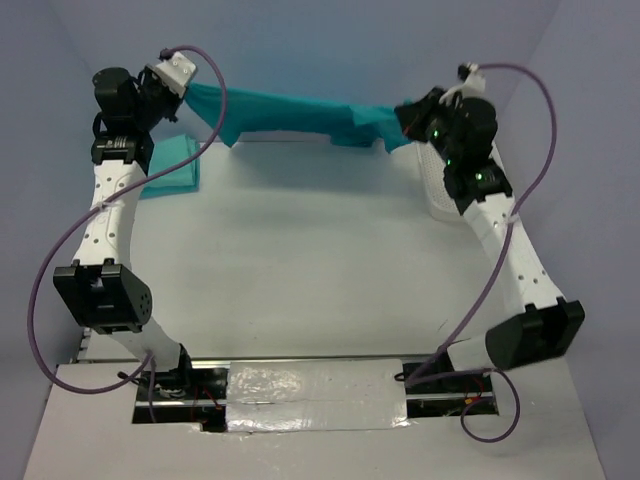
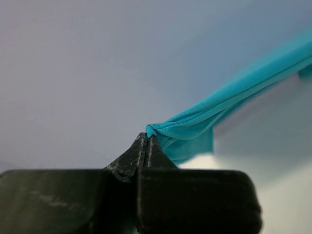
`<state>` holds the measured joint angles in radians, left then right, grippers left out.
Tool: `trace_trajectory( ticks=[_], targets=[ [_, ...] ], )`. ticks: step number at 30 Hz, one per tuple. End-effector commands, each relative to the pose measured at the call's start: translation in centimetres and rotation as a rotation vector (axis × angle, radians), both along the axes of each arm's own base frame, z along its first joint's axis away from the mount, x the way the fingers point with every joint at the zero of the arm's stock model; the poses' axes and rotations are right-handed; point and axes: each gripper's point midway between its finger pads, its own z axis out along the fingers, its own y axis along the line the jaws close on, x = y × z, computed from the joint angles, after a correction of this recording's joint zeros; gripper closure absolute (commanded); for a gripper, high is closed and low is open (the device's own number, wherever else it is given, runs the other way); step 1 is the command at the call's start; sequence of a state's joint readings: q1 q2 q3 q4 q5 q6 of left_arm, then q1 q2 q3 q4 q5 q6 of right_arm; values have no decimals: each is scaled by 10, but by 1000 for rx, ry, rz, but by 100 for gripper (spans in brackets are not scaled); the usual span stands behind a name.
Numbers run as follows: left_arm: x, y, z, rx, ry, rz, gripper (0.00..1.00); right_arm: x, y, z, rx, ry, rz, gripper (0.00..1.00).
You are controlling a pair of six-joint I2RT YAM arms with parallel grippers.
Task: Fold and stack the t-shirts
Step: Grap the side of the flattened tshirt closest away from the robot with both arms
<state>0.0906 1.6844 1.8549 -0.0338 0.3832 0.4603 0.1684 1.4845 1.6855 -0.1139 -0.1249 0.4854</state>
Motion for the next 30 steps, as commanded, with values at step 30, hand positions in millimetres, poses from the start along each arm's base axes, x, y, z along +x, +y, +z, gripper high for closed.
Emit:
trace_trajectory(
  ticks=[30],
  targets=[
    [-299,-8,-374,281,991,-165,100,-208,74,-357,-66,723,299,100]
  ],
)
